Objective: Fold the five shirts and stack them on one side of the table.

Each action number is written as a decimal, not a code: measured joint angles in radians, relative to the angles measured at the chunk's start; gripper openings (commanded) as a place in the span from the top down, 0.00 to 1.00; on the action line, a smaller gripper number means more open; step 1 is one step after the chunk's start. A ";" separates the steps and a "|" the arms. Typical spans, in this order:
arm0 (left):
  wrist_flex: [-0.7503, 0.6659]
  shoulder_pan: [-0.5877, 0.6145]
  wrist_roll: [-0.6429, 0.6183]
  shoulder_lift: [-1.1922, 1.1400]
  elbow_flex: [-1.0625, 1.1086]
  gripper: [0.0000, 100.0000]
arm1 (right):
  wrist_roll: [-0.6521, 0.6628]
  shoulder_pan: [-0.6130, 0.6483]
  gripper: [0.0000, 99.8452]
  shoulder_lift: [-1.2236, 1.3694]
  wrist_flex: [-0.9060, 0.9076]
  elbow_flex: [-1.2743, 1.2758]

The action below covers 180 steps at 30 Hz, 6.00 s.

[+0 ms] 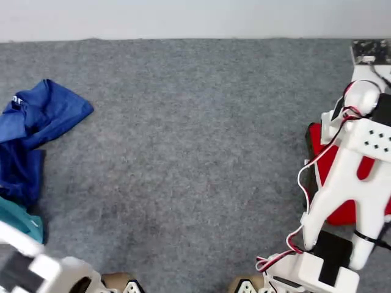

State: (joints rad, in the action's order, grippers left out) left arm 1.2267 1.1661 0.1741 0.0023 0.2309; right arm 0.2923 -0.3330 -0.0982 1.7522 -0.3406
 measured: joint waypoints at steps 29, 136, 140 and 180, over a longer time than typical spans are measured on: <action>0.126 -0.020 0.000 -0.769 -0.707 0.99 | 0.000 0.178 0.61 -0.002 0.000 0.138; 0.488 -1.097 0.000 0.250 -0.258 0.99 | 0.026 0.203 0.61 -0.002 -0.270 0.628; 0.493 -1.036 0.000 0.250 -0.336 0.98 | 0.025 0.206 0.61 -0.002 -0.270 0.628; -0.089 -0.288 0.141 0.055 0.319 0.88 | 0.023 0.203 0.61 -0.002 -0.270 0.631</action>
State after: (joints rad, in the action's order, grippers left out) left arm 1.1377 0.8777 0.3153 0.0575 0.5501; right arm 0.3153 -0.1304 -0.0997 1.4822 0.2900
